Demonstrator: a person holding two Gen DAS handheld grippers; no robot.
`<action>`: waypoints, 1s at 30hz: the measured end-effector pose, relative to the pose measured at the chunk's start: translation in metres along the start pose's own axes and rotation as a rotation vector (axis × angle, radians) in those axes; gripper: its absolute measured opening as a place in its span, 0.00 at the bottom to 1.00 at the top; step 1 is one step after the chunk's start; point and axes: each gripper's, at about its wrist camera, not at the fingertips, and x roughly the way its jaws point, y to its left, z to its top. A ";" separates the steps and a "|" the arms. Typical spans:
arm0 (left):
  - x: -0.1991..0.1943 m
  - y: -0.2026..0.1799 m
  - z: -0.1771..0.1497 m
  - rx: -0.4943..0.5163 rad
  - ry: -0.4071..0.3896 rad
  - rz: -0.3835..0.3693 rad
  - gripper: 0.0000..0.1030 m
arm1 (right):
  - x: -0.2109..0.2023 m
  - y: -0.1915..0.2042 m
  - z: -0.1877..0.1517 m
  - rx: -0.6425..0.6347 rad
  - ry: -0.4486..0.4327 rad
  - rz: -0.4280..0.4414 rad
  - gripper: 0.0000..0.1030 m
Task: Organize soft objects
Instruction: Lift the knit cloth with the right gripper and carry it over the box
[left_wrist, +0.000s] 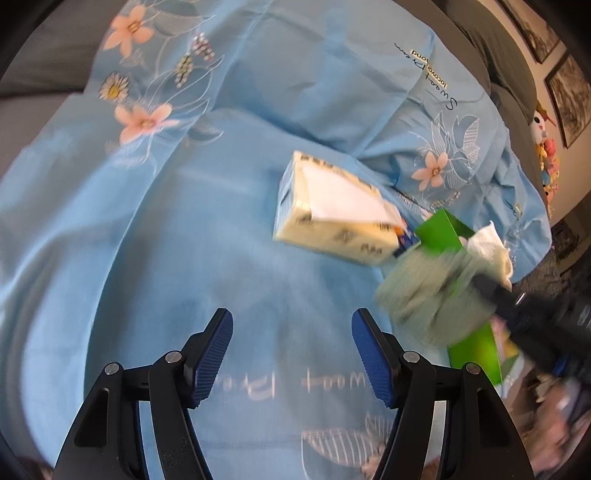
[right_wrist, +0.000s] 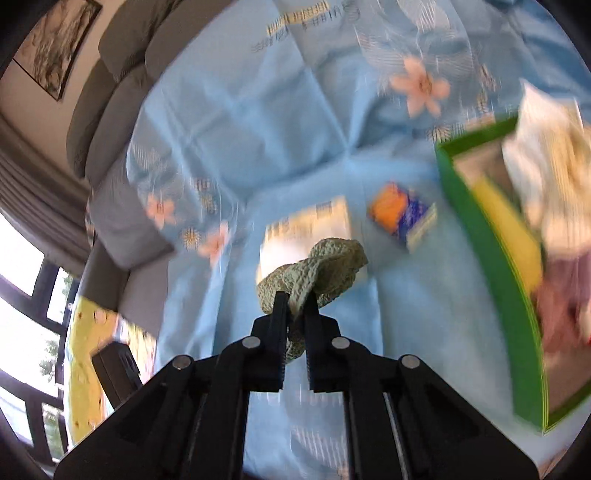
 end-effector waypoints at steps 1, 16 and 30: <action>-0.002 0.001 -0.006 -0.005 0.013 -0.003 0.66 | 0.004 -0.003 -0.014 0.005 0.032 -0.004 0.10; 0.017 -0.042 -0.049 0.100 0.137 -0.057 0.66 | 0.008 -0.043 -0.069 0.108 0.136 -0.157 0.55; 0.042 -0.084 -0.061 0.221 0.169 -0.055 0.31 | 0.044 -0.058 -0.068 0.138 0.195 -0.045 0.27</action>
